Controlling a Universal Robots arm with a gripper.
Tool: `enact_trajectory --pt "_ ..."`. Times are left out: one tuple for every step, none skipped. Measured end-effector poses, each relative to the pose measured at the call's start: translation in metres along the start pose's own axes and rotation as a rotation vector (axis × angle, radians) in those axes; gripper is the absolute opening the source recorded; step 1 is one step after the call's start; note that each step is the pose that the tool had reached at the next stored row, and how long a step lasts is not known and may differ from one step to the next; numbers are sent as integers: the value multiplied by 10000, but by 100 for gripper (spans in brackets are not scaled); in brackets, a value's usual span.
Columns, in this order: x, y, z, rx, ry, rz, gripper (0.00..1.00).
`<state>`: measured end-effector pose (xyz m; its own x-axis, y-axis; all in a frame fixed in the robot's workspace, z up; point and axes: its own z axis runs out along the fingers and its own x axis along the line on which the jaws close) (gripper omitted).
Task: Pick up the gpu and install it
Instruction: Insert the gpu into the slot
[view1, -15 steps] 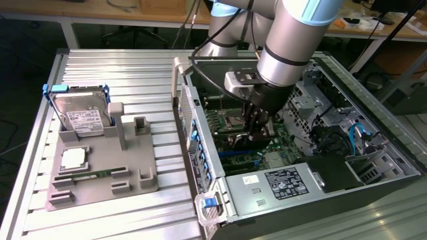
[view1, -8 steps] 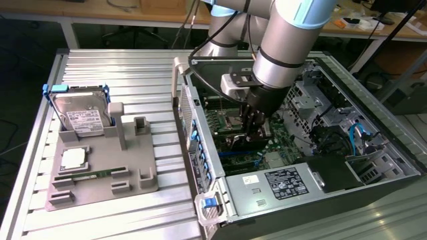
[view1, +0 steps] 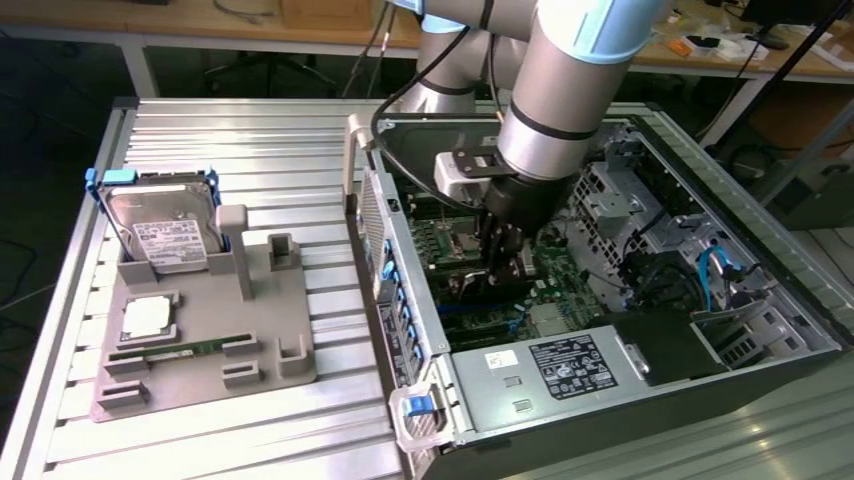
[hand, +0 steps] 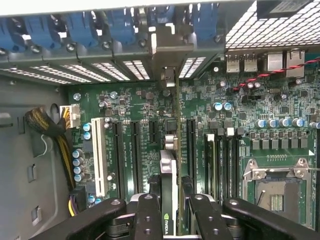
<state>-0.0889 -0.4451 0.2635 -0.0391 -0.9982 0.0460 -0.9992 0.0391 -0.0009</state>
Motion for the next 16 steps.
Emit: enact_trajectory --pt "-1 7 1 3 2 -1 27" --pt "-2 12 2 4 0 0 27" --pt "-1 13 2 4 1 -1 27" --pt "-1 13 2 4 1 -2 27" --pt "-1 13 3 5 0 -1 27" --pt "-1 14 3 5 0 0 27" --pt "-2 14 3 5 0 0 27" --pt "-2 14 3 6 -1 0 27" --pt "-1 14 2 6 -3 0 27" --pt "-1 14 -1 6 -2 0 27" --pt "-1 15 -4 5 0 0 27" --pt "-2 17 -4 5 -1 1 27" --pt "-2 17 -4 6 -2 1 27" --pt "-2 18 -4 5 -1 -1 27" --pt "-1 18 -5 5 -1 -1 27" --pt "-1 18 -5 6 -1 0 27"
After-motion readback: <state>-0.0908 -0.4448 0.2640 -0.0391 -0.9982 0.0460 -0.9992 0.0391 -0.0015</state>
